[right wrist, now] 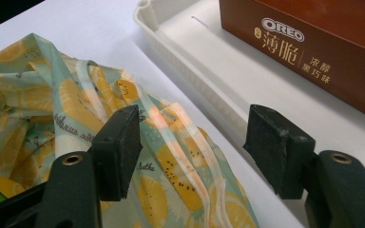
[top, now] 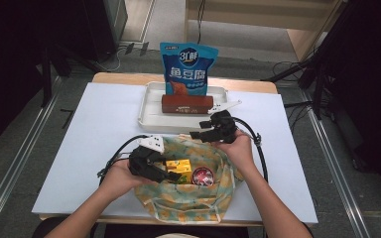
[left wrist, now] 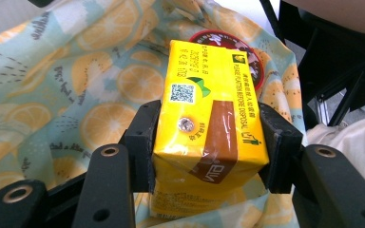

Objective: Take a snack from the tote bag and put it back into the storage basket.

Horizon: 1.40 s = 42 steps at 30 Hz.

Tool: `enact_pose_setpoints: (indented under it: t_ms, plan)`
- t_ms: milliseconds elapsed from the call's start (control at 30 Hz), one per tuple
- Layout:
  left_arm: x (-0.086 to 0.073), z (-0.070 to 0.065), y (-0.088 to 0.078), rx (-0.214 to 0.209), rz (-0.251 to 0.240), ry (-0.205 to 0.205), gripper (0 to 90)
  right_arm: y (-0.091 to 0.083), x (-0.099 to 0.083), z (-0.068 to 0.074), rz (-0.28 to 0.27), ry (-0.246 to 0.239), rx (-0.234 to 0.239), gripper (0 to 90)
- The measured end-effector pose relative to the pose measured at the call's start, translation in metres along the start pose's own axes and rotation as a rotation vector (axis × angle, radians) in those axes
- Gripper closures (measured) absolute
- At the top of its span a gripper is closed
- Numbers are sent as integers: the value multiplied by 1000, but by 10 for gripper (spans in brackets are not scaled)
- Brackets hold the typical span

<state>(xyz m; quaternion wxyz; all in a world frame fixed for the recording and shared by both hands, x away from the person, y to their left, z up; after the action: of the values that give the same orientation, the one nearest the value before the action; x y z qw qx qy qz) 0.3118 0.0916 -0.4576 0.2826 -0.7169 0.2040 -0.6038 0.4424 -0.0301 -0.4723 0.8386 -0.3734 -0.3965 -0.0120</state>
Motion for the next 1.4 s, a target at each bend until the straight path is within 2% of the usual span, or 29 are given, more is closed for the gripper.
enact_pose_setpoints:
  t_ms: [333, 567, 767, 1100, 1400]
  plan:
    - [4, 6, -11, 25, -30, -16, 501, 1, 0, 0, -2, 6, 4, 375]
    - [4, 9, -18, 41, -22, -44, 501, 1, 0, 1, 2, 4, 7, 375]
    - [9, 7, -26, 58, -31, -43, 502, 2, 0, 1, 2, -1, 5, 375]
    - [21, 11, -36, 59, -48, -36, 502, 3, -1, 2, 8, -9, 8, 374]
    - [26, 16, -48, 73, -65, -54, 503, 2, -1, 3, 8, -13, 8, 374]
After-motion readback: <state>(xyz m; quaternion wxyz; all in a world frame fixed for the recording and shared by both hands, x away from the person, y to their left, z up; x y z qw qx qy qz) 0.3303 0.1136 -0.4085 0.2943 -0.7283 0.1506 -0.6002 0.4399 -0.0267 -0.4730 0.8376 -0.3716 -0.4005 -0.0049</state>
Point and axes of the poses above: each handheld gripper's, and its own axes: y roughly forward along the jaws, x roughly out of its top, z roughly to its left, the point moved 9 cm from there along y, roughly forward along the jaws, and after that the axes turned 13 degrees about y, right-handed, at the moved point
